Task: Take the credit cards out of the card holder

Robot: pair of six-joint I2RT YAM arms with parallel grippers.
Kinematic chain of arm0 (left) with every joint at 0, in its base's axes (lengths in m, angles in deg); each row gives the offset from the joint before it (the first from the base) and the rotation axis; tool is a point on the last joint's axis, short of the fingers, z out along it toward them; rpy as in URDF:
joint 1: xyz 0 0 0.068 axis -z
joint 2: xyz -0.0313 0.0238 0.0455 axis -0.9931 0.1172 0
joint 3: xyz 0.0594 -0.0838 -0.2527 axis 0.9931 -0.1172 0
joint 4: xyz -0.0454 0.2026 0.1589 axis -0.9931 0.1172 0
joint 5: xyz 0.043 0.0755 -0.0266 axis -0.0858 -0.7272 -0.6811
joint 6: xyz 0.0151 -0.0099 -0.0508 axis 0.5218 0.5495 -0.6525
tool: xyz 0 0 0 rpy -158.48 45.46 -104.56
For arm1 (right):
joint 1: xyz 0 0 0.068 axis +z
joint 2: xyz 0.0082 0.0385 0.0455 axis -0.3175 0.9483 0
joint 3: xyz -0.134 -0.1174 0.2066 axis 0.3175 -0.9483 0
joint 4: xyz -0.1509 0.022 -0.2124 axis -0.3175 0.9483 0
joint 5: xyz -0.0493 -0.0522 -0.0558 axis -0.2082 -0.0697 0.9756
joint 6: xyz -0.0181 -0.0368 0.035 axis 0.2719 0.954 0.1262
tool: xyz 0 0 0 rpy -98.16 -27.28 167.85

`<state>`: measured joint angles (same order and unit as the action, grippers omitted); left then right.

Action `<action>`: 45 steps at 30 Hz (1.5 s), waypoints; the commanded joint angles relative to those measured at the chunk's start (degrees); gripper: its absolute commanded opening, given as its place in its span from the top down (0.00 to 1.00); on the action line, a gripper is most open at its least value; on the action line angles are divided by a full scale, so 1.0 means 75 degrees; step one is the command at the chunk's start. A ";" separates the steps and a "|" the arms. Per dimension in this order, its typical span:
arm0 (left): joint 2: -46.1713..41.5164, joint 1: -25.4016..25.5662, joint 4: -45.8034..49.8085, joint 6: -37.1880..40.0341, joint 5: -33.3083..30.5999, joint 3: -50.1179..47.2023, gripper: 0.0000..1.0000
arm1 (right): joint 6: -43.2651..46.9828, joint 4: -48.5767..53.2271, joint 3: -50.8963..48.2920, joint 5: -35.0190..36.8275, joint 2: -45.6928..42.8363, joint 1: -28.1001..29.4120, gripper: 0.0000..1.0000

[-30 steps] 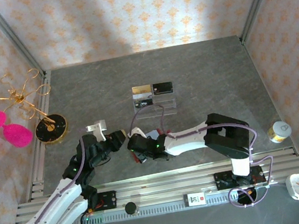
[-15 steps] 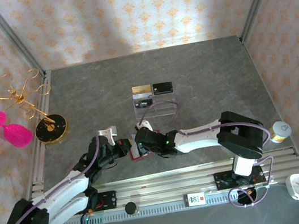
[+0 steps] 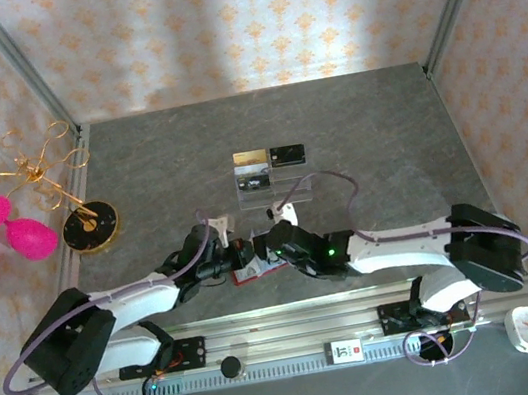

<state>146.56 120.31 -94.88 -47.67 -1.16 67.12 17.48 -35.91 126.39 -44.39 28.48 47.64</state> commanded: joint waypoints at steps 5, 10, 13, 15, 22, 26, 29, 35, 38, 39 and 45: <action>0.1701 0.0305 -0.0553 0.0350 0.0617 0.0819 1.00 | -0.0339 0.0528 -0.0469 0.0922 -0.0789 -0.0061 0.60; 0.1675 0.0325 -0.0337 0.0417 0.0472 0.1139 1.00 | -0.0188 0.0493 -0.0456 0.0490 -0.0856 -0.0167 0.61; 0.0824 0.0158 -0.0295 0.0245 0.0269 0.0887 0.98 | 0.0014 0.0399 -0.0391 0.0035 -0.0843 -0.0296 0.62; 0.0150 -0.0062 -0.0128 0.0126 0.0205 0.0660 0.98 | 0.0181 0.0218 -0.0348 -0.0472 -0.0796 -0.0431 0.64; -0.1360 -0.0857 0.0828 0.0229 0.0033 -0.0294 1.00 | 0.0863 0.0048 0.0617 -0.2943 0.0616 -0.0699 0.74; -0.0994 -0.0918 0.0573 0.0222 0.0057 -0.0544 1.00 | 0.0748 -0.0040 0.0936 -0.3689 0.1435 -0.0910 0.79; -0.0853 -0.0954 0.0530 0.0286 -0.0007 -0.0636 1.00 | 0.0628 -0.0145 0.1020 -0.4041 0.1888 -0.1102 0.80; -0.1402 -0.0954 0.1014 0.0365 -0.0483 -0.0825 1.00 | 0.0586 -0.0088 0.1221 -0.4224 0.2530 -0.1245 0.80; -0.1721 -0.0954 0.1170 0.0305 -0.0617 -0.0908 1.00 | 0.0543 -0.0041 0.1331 -0.4160 0.2771 -0.1295 0.80; -0.1745 -0.0954 0.1259 0.0338 -0.0652 -0.0922 1.00 | 0.0520 -0.0034 0.1349 -0.4156 0.2827 -0.1328 0.80; -0.1363 -0.0954 0.1064 0.0300 -0.0772 -0.1166 1.00 | 0.0417 0.0240 0.1411 -0.3710 0.2920 -0.1389 0.80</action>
<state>134.89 113.84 -87.73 -46.19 -5.16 59.34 21.66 -35.82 135.57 -74.92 49.60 37.67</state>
